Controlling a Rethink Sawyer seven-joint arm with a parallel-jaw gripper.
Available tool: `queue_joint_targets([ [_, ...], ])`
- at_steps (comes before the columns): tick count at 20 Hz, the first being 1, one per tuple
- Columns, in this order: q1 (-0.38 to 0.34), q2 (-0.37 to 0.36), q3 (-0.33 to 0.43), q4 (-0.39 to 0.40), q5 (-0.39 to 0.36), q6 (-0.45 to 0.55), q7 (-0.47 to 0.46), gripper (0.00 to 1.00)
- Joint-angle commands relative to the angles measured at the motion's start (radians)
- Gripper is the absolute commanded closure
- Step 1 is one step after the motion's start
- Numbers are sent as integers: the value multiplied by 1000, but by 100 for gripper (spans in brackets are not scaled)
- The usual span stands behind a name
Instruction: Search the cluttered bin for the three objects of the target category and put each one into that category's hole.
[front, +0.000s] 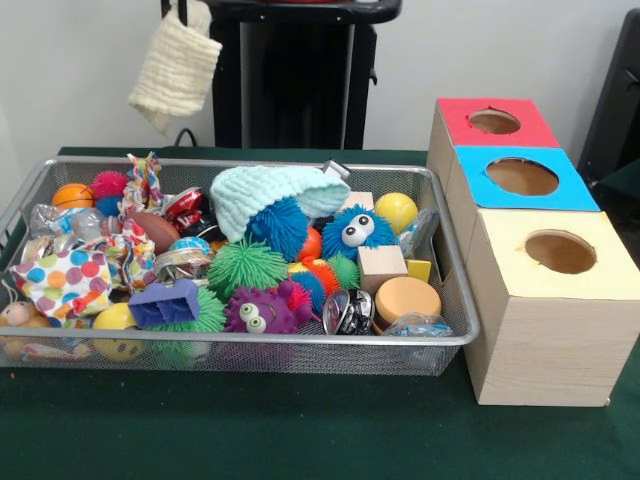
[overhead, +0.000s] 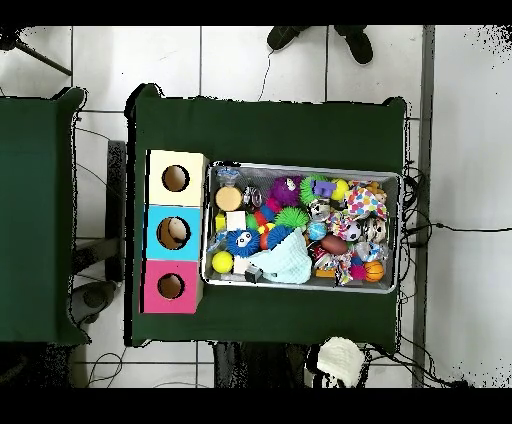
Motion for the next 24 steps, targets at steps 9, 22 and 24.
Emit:
queue_joint_targets([
  [9, -59, 63, -15, -104, -33, -62, 36, 100],
  [22, -203, 236, -80, -199, -247, -133, 16, 100],
  [24, -215, 245, -88, -204, -268, -136, 21, 100],
])
